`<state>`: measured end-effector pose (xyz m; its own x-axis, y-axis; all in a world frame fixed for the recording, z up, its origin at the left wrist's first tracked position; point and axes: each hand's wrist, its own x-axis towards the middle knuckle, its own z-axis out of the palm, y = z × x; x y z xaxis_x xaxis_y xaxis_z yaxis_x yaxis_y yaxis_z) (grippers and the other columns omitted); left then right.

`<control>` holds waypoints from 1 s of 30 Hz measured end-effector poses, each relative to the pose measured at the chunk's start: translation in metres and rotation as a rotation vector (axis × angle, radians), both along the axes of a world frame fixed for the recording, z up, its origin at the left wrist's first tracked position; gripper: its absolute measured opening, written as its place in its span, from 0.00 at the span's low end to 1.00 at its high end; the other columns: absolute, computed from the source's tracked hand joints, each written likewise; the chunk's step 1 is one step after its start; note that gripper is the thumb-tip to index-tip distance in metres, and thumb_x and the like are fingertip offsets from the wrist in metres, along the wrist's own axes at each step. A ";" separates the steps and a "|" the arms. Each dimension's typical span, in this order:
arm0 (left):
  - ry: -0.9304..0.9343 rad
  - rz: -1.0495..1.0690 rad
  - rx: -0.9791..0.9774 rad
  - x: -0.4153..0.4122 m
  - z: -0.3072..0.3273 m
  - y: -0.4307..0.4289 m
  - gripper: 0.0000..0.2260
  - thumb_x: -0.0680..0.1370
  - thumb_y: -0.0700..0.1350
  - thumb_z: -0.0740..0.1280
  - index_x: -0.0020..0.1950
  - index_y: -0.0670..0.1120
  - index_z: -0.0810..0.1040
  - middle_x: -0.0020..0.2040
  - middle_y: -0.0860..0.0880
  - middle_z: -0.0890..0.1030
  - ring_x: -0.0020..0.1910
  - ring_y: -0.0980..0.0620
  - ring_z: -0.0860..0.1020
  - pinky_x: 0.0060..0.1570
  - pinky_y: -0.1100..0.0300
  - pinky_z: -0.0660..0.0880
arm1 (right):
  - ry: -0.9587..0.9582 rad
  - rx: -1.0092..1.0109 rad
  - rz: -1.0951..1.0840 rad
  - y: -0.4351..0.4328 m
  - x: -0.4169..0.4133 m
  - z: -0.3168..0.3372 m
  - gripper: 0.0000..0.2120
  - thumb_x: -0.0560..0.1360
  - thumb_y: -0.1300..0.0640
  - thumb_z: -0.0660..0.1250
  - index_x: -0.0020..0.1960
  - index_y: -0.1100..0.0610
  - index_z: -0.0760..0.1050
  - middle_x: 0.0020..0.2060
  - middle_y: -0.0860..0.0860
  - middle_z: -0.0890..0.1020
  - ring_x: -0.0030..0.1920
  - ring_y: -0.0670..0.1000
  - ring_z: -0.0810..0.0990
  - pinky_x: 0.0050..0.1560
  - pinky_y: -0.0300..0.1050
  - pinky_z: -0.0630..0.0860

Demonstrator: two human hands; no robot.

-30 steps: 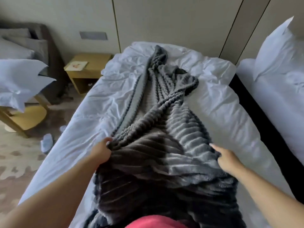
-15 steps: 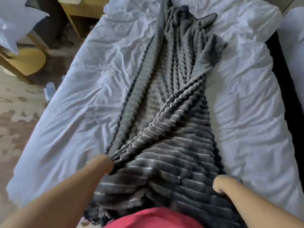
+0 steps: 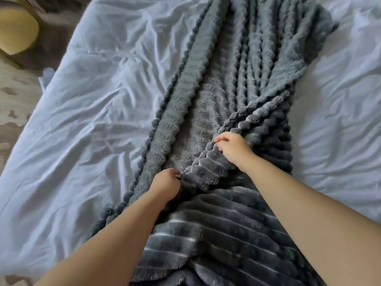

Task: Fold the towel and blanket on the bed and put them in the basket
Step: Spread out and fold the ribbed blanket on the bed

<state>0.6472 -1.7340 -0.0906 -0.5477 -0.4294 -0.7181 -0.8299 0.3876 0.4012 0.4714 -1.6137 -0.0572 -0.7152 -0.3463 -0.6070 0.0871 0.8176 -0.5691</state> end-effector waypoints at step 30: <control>0.192 0.615 0.048 -0.052 -0.061 -0.140 0.10 0.71 0.54 0.68 0.47 0.49 0.77 0.35 0.51 0.78 0.38 0.47 0.79 0.38 0.55 0.75 | 0.362 -0.123 -0.011 -0.123 -0.081 -0.047 0.13 0.78 0.58 0.58 0.56 0.52 0.78 0.53 0.49 0.78 0.48 0.48 0.76 0.47 0.39 0.68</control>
<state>0.5952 -1.8736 -0.1514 -0.3326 -0.6758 -0.6578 -0.8062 -0.1581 0.5701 0.3907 -1.7368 -0.1045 -0.8798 -0.3923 -0.2683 -0.1297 0.7413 -0.6586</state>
